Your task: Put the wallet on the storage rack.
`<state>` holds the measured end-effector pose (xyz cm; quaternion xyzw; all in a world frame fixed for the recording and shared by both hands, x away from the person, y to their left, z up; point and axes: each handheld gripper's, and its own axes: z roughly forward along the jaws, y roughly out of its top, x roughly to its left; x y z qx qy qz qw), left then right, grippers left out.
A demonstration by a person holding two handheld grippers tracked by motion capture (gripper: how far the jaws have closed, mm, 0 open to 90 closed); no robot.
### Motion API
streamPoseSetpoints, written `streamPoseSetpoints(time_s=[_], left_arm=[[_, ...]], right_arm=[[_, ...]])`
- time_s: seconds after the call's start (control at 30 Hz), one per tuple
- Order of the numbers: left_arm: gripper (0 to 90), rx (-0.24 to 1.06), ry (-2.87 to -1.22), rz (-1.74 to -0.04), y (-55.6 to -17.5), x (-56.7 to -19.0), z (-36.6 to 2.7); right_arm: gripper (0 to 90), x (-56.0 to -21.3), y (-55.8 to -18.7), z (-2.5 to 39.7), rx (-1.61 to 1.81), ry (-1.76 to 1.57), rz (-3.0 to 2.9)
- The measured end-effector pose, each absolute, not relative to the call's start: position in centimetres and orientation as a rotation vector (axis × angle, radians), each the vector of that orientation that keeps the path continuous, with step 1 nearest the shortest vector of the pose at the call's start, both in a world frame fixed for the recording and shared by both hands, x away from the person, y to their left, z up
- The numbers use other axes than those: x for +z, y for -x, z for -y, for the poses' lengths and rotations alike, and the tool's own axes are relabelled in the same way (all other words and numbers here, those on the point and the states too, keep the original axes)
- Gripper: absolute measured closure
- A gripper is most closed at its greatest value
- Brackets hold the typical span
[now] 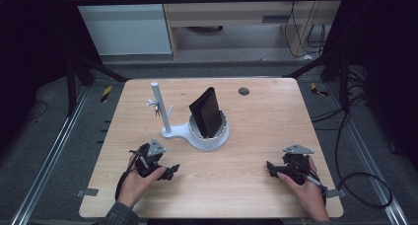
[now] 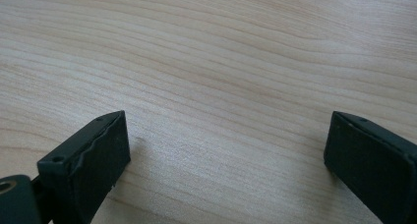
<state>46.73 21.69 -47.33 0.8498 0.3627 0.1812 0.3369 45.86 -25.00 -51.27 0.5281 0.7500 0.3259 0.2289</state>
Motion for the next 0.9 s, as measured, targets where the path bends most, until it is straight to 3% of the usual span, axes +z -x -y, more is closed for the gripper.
streamPoseSetpoints(time_s=[0.47, 0.63, 0.9], left_arm=[[5.4, 0.516, -2.169, -1.135, -48.1, -50.3, -25.8], [0.5, 0.495, -2.123, -1.125, -48.3, -50.9, -26.4], [0.0, 0.497, -2.125, -1.128, -48.3, -50.9, -26.5]], right_arm=[[3.6, -51.3, -45.9, 25.0, 0.897, -1.454, -2.066], [3.6, -51.3, -45.9, 25.0, 0.893, -1.446, -2.067], [3.7, -51.3, -45.8, 24.8, 0.898, -1.444, -2.074]])
